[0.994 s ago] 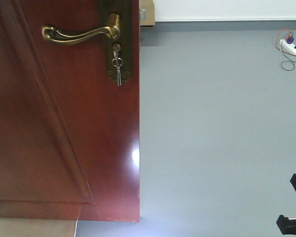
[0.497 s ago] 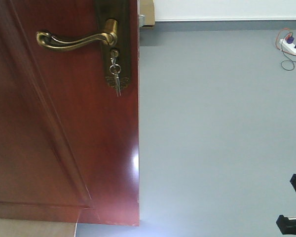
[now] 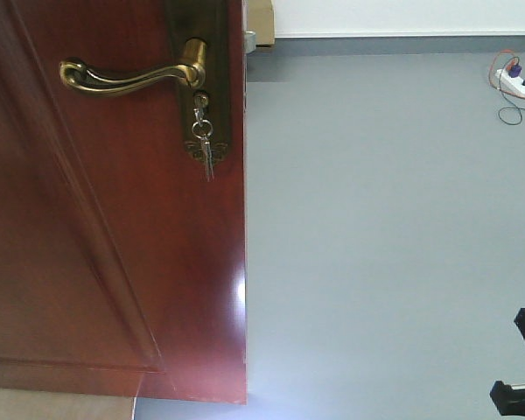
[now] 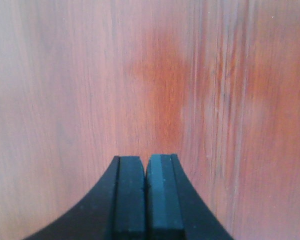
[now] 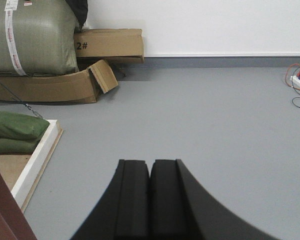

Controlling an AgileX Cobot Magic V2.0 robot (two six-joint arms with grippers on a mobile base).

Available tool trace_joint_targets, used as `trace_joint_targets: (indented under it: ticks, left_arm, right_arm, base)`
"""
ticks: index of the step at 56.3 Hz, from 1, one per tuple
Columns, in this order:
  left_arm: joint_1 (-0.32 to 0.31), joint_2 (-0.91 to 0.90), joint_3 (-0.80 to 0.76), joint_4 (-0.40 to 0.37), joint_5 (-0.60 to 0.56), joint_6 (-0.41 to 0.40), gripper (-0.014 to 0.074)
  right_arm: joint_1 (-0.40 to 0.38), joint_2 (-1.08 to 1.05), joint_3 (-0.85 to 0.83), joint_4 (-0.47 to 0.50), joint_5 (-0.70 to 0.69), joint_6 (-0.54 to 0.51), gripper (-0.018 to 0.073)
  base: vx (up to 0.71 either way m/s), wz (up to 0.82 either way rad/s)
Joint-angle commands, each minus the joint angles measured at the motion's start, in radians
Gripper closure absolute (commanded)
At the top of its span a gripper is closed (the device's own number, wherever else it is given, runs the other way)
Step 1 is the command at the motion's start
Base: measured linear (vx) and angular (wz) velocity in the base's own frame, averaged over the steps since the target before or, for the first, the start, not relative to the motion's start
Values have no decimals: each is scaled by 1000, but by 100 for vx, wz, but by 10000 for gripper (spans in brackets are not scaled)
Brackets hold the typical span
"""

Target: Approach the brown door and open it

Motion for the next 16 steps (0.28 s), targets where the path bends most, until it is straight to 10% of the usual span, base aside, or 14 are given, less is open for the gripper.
trace_joint_targets:
  ticks: [1, 16]
  left_arm:
    - [0, -15, -17, -3, -75, -1, 460]
    - [0, -15, -17, -3, -75, -1, 460]
  right_arm:
    - [2, -6, 4, -3, -78, -6, 559]
    - [2, -6, 4, -3, -78, -6, 559]
  base:
    - [0, 0]
    - [0, 0]
